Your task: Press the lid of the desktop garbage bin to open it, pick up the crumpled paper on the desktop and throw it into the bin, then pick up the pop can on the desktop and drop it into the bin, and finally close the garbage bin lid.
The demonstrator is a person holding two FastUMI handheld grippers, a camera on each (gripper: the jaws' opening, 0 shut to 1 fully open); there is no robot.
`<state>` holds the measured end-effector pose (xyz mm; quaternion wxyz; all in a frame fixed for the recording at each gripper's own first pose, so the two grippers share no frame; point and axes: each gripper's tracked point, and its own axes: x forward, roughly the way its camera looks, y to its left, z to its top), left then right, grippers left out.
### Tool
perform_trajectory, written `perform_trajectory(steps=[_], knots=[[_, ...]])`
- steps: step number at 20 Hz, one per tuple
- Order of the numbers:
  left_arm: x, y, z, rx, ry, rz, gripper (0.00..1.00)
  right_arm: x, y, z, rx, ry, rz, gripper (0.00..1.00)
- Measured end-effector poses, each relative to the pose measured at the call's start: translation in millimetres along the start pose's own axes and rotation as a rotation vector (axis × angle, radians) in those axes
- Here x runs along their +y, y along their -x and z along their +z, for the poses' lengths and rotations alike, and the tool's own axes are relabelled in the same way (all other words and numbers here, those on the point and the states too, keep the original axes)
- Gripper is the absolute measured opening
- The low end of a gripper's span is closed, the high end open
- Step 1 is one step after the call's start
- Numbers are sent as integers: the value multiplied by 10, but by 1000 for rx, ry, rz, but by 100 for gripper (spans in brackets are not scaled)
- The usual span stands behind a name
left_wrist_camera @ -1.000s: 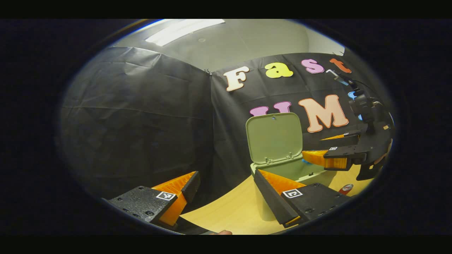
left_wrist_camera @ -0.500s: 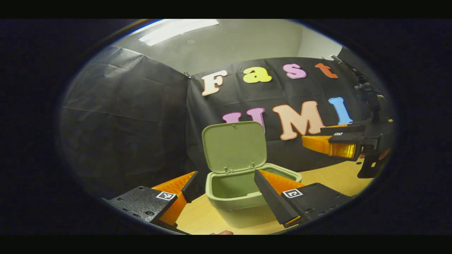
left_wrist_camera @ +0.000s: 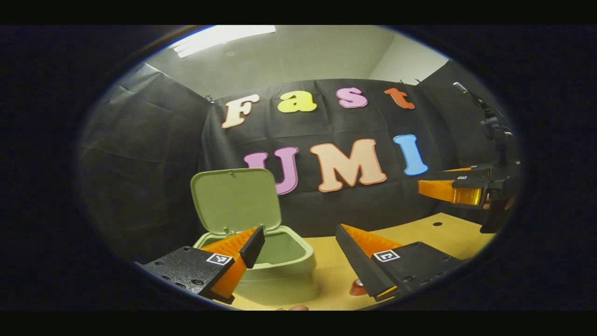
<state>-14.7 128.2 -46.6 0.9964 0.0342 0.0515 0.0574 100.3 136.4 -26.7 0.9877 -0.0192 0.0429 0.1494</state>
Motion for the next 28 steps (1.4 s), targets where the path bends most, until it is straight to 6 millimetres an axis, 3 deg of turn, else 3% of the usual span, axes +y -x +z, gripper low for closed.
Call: perform_trajectory(steps=[4, 8, 18, 24, 28], knots=[[-500, -49, -132, 34, 25, -100, 94, -481, 229, -171, 46, -19, -68, 98], [-908, -83, -574, 129, 69, -166, 94, -838, 491, -318, 82, 0, -123, 98], [-1229, -49, -2092, 424, 113, -143, 95, -1341, 963, -640, 175, 28, -231, 98], [-1311, -113, -2570, 515, 97, -138, 95, -1517, 1158, -812, 226, 10, -292, 98], [-1355, -136, -2817, 572, 96, -145, 95, -1525, 1231, -869, 245, 12, -309, 98]])
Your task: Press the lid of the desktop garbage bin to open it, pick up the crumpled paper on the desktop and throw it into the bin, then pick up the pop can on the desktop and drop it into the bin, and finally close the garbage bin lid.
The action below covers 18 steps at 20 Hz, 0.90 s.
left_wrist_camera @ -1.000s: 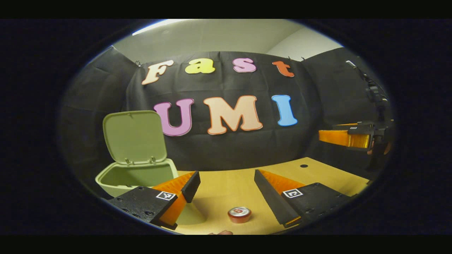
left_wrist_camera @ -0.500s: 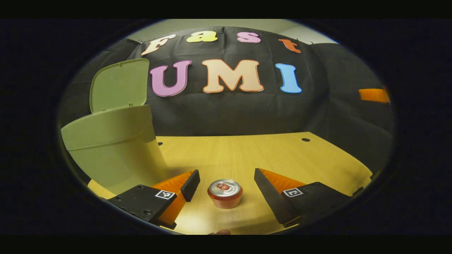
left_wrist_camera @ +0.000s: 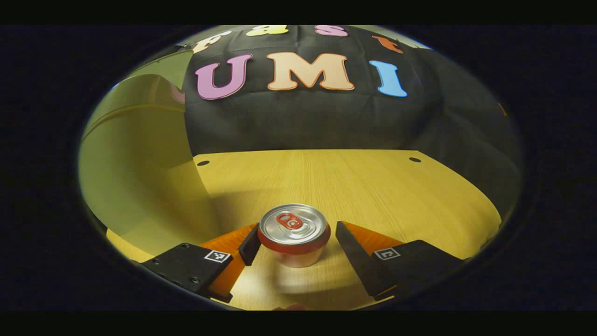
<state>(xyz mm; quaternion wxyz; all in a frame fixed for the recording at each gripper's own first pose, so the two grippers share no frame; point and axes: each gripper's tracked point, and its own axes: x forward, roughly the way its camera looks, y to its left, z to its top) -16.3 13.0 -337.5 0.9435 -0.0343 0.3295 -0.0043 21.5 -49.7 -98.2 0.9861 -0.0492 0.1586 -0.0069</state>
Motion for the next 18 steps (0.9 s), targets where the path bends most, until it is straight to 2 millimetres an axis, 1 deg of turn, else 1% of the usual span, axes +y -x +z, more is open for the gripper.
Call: perform_trajectory(steps=[2, 3, 4, 5, 7, 10, 14, 16, 18], knots=[[-63, -35, -75, 19, 0, -36, 94, -9, 25, -15, 1, 13, -5, 98], [-94, -4, -9, 17, 7, -49, 77, -5, 29, -17, 1, 17, -5, 98], [-95, 21, 98, -6, 4, -48, 75, 16, 18, -28, 1, 17, -2, 98], [-75, 37, 231, -31, -7, -46, 76, 42, 0, -36, 1, 13, 2, 98], [-62, 129, 580, -92, -35, -48, 75, 133, -48, -63, 5, -6, 23, 98], [-66, 243, 1046, -176, -59, -59, 75, 349, -131, -91, 8, -43, 70, 98], [12, 448, 1612, -274, -45, -50, 75, 631, -195, -102, -2, -31, 138, 98], [47, 549, 1870, -324, -37, -43, 75, 703, -230, -139, 0, -21, 166, 98], [94, 626, 2107, -356, -7, -43, 74, 763, -261, -129, 2, -25, 186, 98]])
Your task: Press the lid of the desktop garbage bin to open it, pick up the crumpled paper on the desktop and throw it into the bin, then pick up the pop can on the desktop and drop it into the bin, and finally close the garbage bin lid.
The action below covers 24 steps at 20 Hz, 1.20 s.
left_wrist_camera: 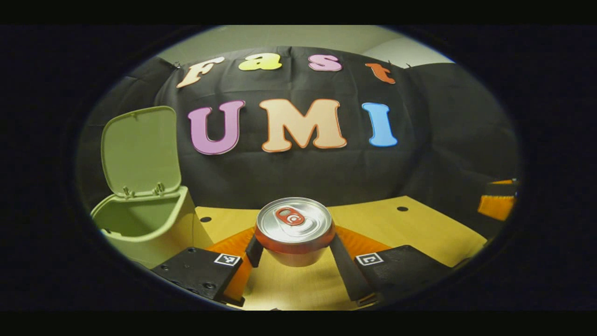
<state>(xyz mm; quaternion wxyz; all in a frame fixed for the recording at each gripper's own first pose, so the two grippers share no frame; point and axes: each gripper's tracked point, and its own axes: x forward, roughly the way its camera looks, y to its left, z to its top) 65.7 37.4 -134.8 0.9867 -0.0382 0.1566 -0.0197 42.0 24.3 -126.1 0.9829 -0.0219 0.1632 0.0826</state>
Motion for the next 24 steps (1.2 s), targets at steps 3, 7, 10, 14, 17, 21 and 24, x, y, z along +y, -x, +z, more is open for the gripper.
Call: perform_trajectory(steps=[3, 7, 10, 14, 17, 21, 24], knots=[[174, 12, 328, -45, 44, 33, 74, 39, -47, 9, 2, -12, 17, 99], [532, 84, 687, -98, 35, 94, 75, 62, -88, 15, 6, -9, 34, 100], [835, 174, 901, -138, 39, 153, 75, 62, -70, -13, 10, -9, 37, 98], [1333, 338, 1039, -175, -6, 268, 75, 81, -90, -47, 22, -12, 45, 98], [1637, 467, 877, -143, -2, 334, 75, 125, -124, -59, 29, -7, 54, 98], [1965, 667, 526, -74, 29, 404, 75, 264, -180, -87, 41, 2, 77, 98], [2135, 756, 324, -29, 42, 431, 78, 427, -236, -108, 52, 6, 102, 98]])
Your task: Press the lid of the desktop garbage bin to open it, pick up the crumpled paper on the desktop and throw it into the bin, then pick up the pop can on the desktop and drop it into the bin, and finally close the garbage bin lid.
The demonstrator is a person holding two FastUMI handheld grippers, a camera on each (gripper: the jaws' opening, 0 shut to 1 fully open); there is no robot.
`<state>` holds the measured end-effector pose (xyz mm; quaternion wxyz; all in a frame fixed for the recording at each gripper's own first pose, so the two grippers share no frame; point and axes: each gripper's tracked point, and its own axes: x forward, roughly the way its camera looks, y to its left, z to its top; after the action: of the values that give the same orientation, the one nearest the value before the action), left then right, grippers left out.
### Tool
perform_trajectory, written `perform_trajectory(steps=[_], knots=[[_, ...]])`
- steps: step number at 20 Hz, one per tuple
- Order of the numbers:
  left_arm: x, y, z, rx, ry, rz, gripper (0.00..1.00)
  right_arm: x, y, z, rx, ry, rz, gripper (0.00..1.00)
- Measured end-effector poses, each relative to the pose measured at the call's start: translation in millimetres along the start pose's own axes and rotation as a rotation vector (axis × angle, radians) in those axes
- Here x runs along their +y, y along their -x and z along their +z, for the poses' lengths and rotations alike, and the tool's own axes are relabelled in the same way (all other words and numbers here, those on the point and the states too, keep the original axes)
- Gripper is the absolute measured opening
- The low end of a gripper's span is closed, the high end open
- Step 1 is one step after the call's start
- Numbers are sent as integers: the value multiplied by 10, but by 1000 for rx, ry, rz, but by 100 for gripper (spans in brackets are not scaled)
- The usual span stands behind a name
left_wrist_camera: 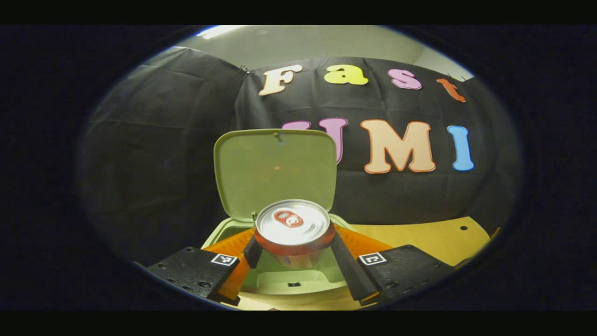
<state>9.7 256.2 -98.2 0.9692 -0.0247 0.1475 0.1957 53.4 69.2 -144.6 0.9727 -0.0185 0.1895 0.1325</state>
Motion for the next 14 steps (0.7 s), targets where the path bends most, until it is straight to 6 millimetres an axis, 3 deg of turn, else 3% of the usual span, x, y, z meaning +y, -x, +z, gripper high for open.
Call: perform_trajectory(steps=[2, 8, 14], knots=[[111, -4, 51, -19, -9, 29, 98, 109, -36, 13, -1, 5, 16, 99], [247, 72, 597, -120, -33, 41, 94, 318, -74, 38, -14, 10, 29, 98], [277, -80, 1252, -193, -24, 20, 96, 278, -32, 43, -32, -16, -25, 98]])
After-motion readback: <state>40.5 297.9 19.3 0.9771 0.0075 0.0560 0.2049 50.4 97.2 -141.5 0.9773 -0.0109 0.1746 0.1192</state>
